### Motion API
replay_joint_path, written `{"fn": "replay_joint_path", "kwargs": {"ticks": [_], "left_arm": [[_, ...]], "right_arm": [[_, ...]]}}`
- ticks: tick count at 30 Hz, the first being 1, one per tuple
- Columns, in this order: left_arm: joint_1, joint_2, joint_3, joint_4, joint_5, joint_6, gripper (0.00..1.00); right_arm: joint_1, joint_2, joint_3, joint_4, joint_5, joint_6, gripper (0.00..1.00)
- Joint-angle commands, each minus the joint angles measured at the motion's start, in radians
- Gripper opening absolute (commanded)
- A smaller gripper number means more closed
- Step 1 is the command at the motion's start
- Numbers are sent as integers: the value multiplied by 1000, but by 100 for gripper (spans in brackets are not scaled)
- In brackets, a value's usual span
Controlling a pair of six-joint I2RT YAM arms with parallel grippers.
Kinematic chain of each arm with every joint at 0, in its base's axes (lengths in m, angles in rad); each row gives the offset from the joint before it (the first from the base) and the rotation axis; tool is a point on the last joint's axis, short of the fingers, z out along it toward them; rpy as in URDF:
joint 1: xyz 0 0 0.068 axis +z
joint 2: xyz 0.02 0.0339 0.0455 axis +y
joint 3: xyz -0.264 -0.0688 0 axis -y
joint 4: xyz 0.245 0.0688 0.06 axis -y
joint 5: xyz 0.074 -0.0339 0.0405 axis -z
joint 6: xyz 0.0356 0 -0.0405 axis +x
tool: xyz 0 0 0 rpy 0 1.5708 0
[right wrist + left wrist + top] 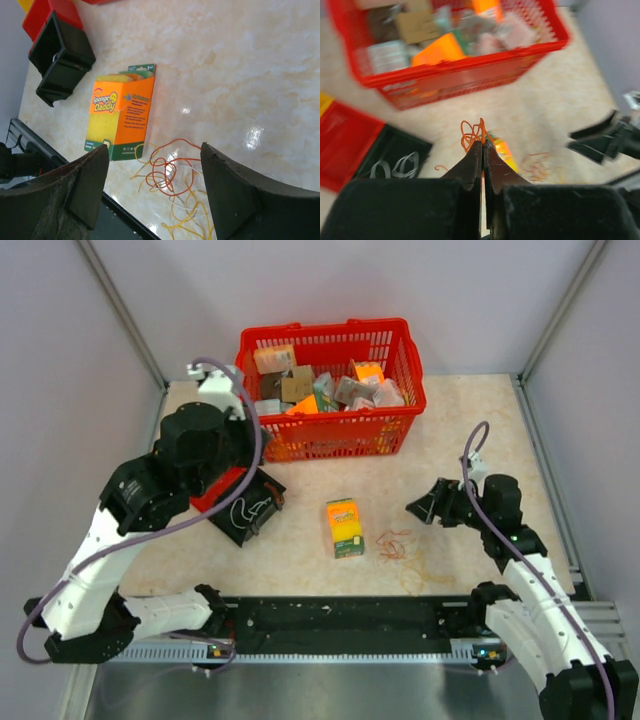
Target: Untangle the cables
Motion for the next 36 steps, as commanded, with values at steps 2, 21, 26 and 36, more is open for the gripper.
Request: {"fn": "replay_joint_path", "kwargs": {"ticks": [2,21,26,36], "left_arm": [[255,-96,-164,-85,-68,40,0],[745,42,-380,160,-28,-135,0],[767,37,-513,211,-56,-187,39],[763,-118,-648,275,487,-127,83]], "right_arm": [[6,25,-16,16,7,-41,73],[6,-12,-28,5,-16,-25,73],[6,-6,-26,5,-16,-25,73],[6,103,-16,-127,232,129,70]]}}
